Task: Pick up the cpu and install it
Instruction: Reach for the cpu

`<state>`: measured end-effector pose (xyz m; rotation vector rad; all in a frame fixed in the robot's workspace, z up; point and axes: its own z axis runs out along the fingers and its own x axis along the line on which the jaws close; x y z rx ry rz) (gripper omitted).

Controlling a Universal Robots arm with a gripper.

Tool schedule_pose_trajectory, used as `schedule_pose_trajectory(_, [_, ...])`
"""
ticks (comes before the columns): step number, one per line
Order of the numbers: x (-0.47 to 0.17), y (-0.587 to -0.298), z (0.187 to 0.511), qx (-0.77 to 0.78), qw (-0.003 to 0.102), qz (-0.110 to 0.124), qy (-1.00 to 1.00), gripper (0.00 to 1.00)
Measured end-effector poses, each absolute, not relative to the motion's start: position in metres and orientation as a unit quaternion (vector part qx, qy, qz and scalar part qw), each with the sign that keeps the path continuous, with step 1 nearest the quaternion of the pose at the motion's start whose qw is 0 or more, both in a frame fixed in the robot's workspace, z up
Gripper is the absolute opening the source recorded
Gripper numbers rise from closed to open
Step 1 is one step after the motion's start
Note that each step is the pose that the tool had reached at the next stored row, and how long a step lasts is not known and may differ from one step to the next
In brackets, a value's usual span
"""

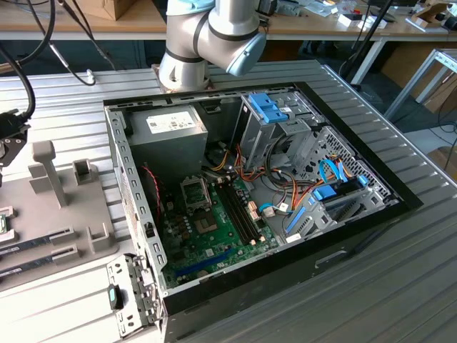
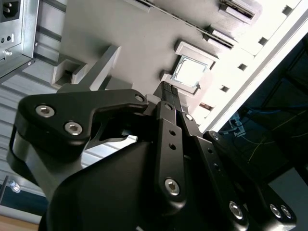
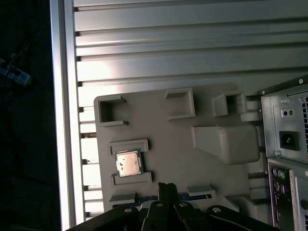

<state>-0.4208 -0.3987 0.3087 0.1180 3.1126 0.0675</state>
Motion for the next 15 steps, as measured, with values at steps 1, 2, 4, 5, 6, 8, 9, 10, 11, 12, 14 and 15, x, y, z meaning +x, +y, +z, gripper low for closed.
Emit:
schedule_pose_trajectory(1, [-0.421,-0.3987,0.3084,0.038,0.013,0.022,0.999,0.11])
schedule_pose_trajectory(2, [-0.4211,-0.3986,0.308,0.038,0.013,0.022,0.999,0.11])
schedule_pose_trajectory(4, [-0.4213,-0.3975,0.3072,0.038,0.013,0.022,0.999,0.11])
schedule_pose_trajectory(5, [-0.4215,-0.3968,0.3067,0.038,0.013,0.022,0.999,0.11])
schedule_pose_trajectory(6, [-0.4217,-0.3963,0.3064,0.038,0.013,0.022,0.999,0.11])
schedule_pose_trajectory(8, [-0.4223,-0.395,0.3059,0.038,0.013,0.021,0.999,0.11])
schedule_pose_trajectory(9, [-0.4226,-0.3944,0.3057,0.038,0.013,0.021,0.999,0.11])
schedule_pose_trajectory(10, [-0.4231,-0.3934,0.3054,0.038,0.013,0.022,0.999,0.11])
schedule_pose_trajectory(11, [-0.4234,-0.3931,0.3053,0.038,0.013,0.021,0.999,0.11])
schedule_pose_trajectory(12, [-0.4237,-0.3928,0.3051,0.038,0.013,0.021,0.999,0.11])
schedule_pose_trajectory(14, [-0.4243,-0.3925,0.3046,0.038,0.013,0.021,0.999,0.11])
schedule_pose_trajectory(15, [-0.4247,-0.3923,0.3042,0.038,0.013,0.022,0.999,0.11])
